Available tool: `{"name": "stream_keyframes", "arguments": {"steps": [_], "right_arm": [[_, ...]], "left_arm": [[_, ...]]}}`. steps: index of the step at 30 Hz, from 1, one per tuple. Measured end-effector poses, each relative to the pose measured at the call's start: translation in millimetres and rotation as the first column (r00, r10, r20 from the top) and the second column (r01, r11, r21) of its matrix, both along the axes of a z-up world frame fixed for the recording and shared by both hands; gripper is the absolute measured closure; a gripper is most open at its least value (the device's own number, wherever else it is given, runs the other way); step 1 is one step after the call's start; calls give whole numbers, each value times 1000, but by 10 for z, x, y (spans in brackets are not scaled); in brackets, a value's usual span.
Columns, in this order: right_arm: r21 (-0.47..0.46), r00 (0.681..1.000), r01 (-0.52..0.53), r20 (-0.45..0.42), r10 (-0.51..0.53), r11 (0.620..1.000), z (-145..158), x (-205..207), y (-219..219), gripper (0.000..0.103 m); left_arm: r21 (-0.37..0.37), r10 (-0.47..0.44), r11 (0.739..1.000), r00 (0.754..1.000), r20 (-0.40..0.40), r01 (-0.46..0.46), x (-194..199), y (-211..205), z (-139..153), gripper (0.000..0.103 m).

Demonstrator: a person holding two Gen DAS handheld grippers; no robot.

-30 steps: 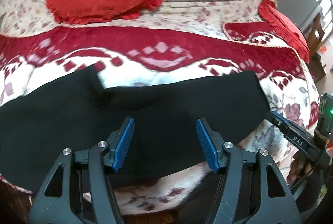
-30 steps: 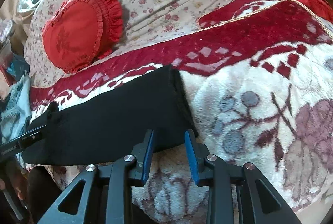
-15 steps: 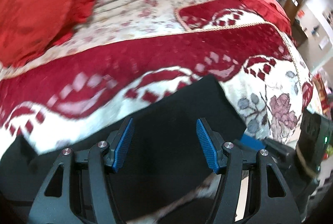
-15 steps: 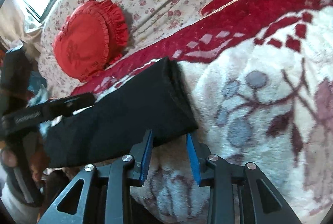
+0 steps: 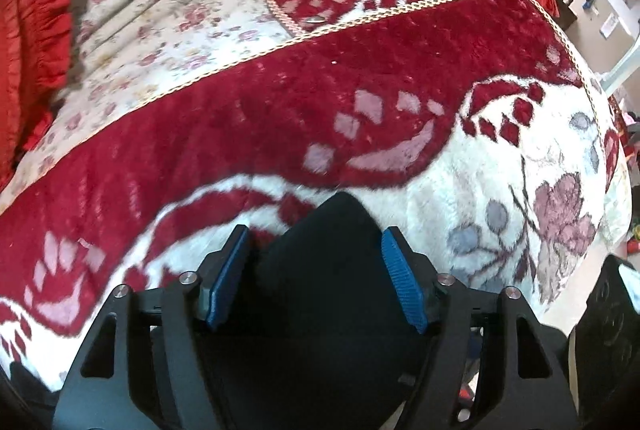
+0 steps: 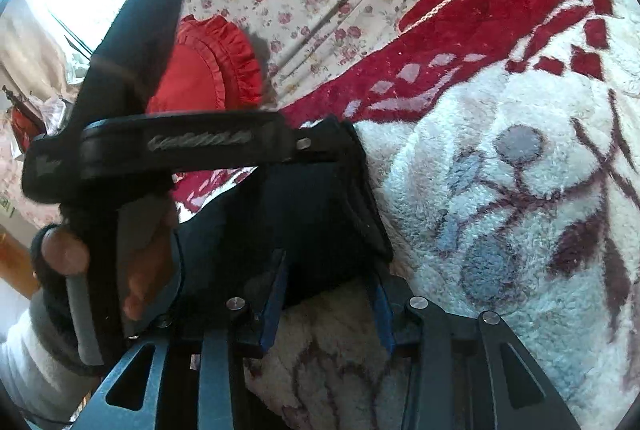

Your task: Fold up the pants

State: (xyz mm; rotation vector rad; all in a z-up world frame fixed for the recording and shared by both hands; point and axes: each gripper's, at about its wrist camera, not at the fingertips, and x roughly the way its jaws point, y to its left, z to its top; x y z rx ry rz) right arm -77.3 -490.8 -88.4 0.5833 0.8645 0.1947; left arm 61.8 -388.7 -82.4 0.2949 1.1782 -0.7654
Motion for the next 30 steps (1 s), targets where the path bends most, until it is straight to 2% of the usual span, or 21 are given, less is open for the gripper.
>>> {"name": "stream_keyframes", "arguments": {"steps": [4, 6, 10, 13, 16, 20, 25, 30], "right_arm": [[-6, 1000, 8, 30, -8, 1000, -2, -10, 41, 65], [3, 999, 21, 39, -21, 1000, 10, -12, 38, 68], [-20, 998, 2, 57, -1, 1000, 18, 96, 96, 89], [26, 998, 20, 52, -22, 999, -9, 159, 75, 93], [17, 996, 6, 87, -7, 1000, 173, 128, 131, 94], [-15, 988, -44, 148, 46, 999, 536, 100, 309, 94], [-72, 960, -148, 230, 161, 986, 1028, 77, 755, 94], [-114, 918, -282, 258, 302, 953, 1270, 117, 1395, 94]], "left_arm": [[-6, -6, 1000, 1000, 10, 6, 30, -17, -25, 38], [0, -16, 1000, 999, 47, 16, -6, -12, -3, 46], [0, -43, 999, 994, 96, 44, -58, -12, 31, 78], [-22, -33, 999, 997, 72, 34, -41, 65, 69, 86], [-85, -11, 996, 999, 42, 15, -39, 266, 224, 86], [-172, 37, 985, 998, 53, -27, -84, 631, 559, 86], [-277, 125, 956, 989, 77, -99, -148, 1393, 1031, 86], [-315, 233, 928, 969, 78, -198, -199, 2189, 1162, 84]]}}
